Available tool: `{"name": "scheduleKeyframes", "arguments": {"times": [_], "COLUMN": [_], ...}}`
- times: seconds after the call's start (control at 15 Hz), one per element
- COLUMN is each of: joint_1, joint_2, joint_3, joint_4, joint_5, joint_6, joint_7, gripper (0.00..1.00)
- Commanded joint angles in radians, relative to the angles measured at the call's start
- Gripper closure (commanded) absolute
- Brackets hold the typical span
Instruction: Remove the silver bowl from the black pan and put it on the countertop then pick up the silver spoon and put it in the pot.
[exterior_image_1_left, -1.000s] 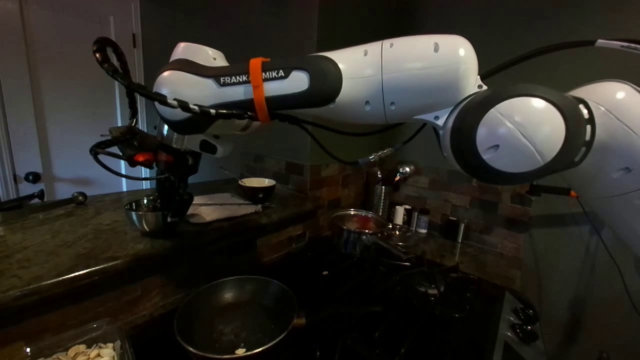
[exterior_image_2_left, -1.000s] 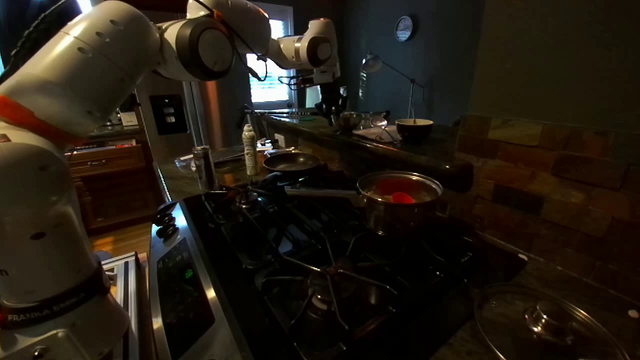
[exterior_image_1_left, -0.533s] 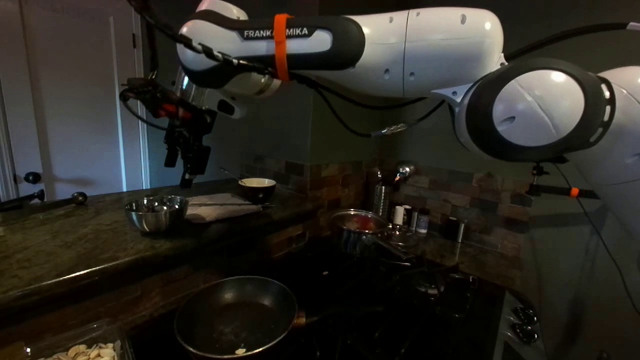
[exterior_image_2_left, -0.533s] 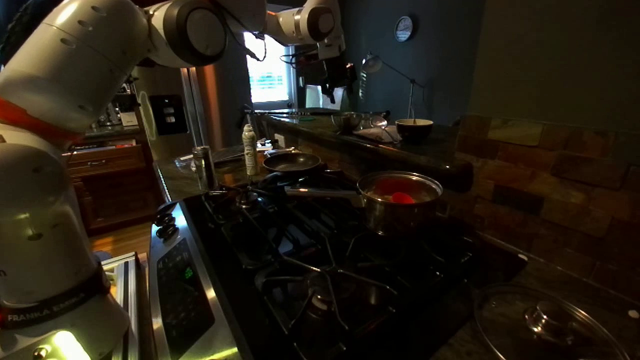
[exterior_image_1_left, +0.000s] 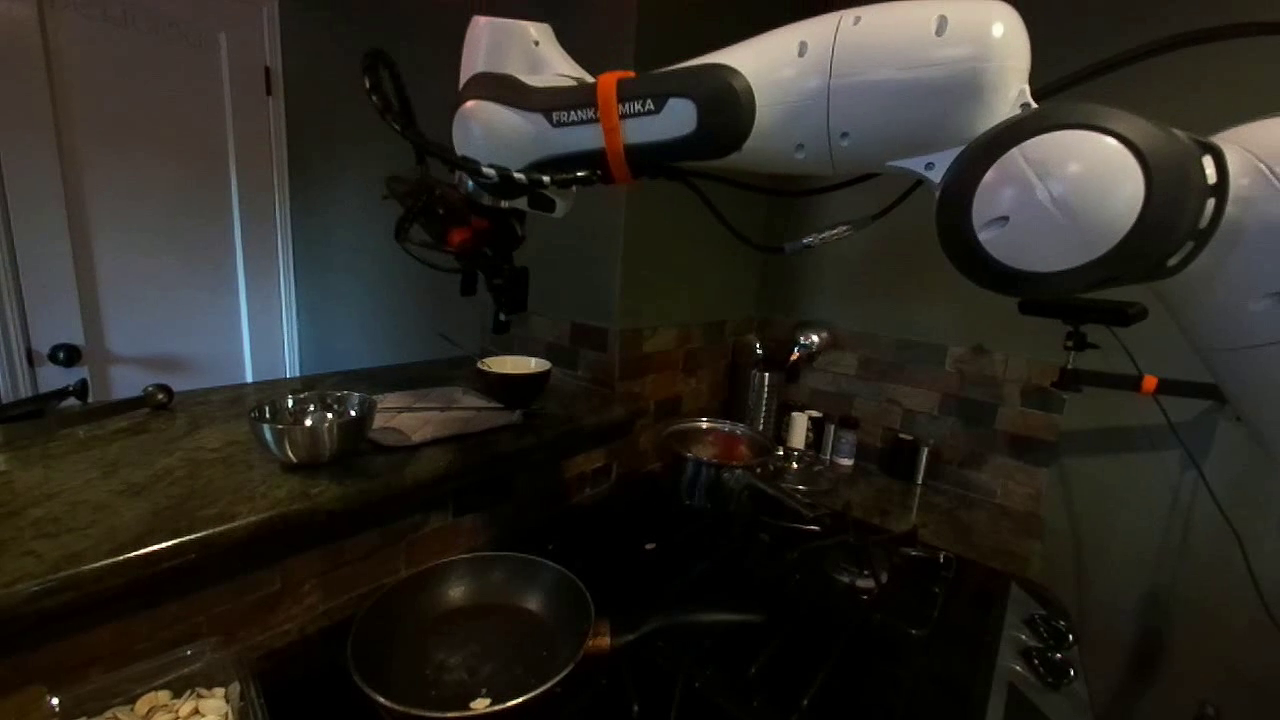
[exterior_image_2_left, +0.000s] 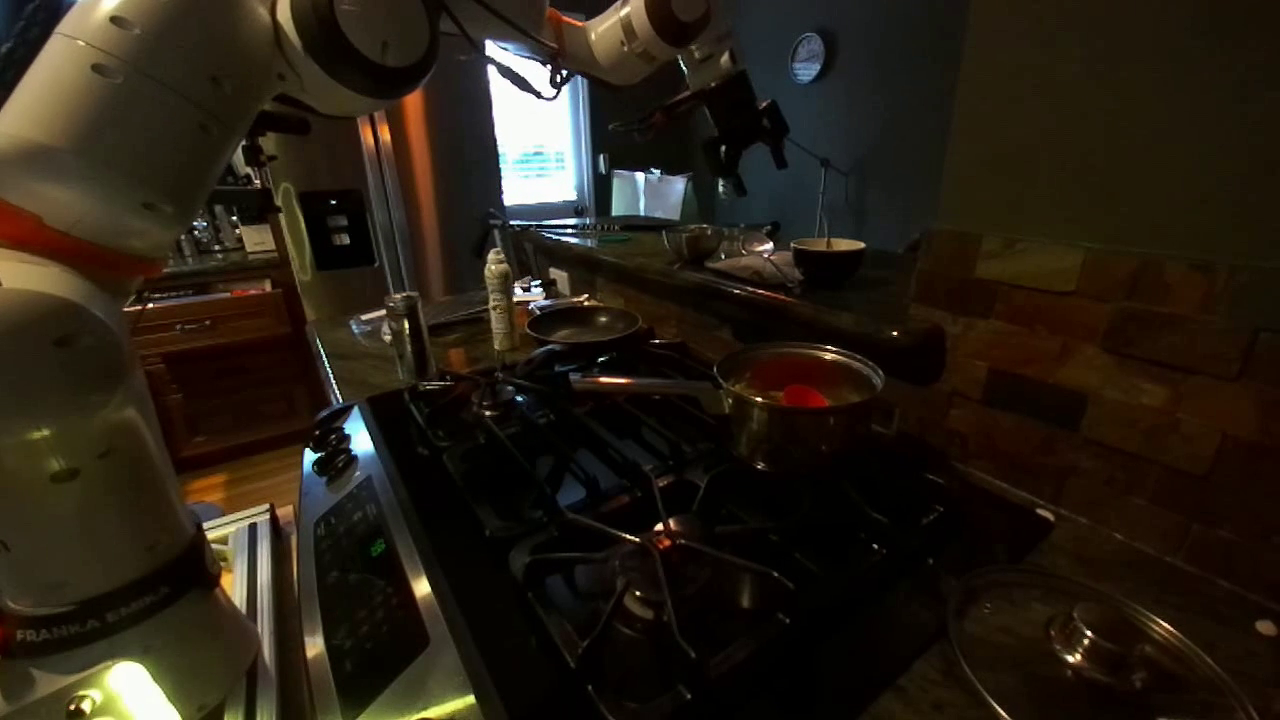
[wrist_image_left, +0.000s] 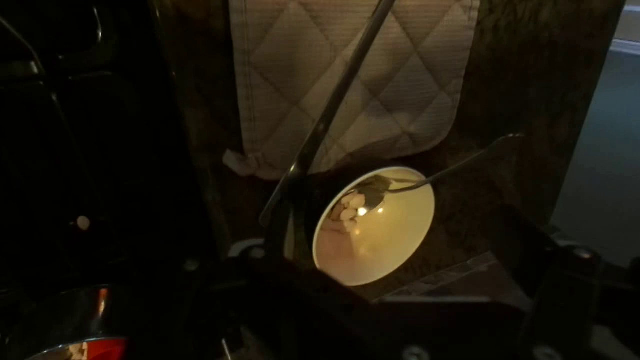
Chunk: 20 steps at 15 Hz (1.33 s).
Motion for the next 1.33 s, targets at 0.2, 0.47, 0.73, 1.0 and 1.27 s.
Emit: {"name": "scheduleKeyframes", "arguments": {"times": [0.2, 0.47, 0.73, 1.0, 1.27], "joint_1": [-0.009, -0.061, -0.126, -0.142, -0.137], "joint_2": [-0.001, -0.026, -0.045, -0.048, -0.059], "joint_3": [0.018, 0.067, 0.115, 0.154, 0.177], "joint_4": [-0.023, -0.077, -0.101, -0.049, -0.045], "joint_5": [0.0, 0.053, 0.119, 0.264, 0.373], "joint_6": [-0.068, -0.04, -0.019, -0.178, -0.28], "joint_7": [-0.125, -0.377, -0.625, -0.576, -0.44], "gripper": [0.0, 0.0, 0.0, 0.0, 0.0]}}
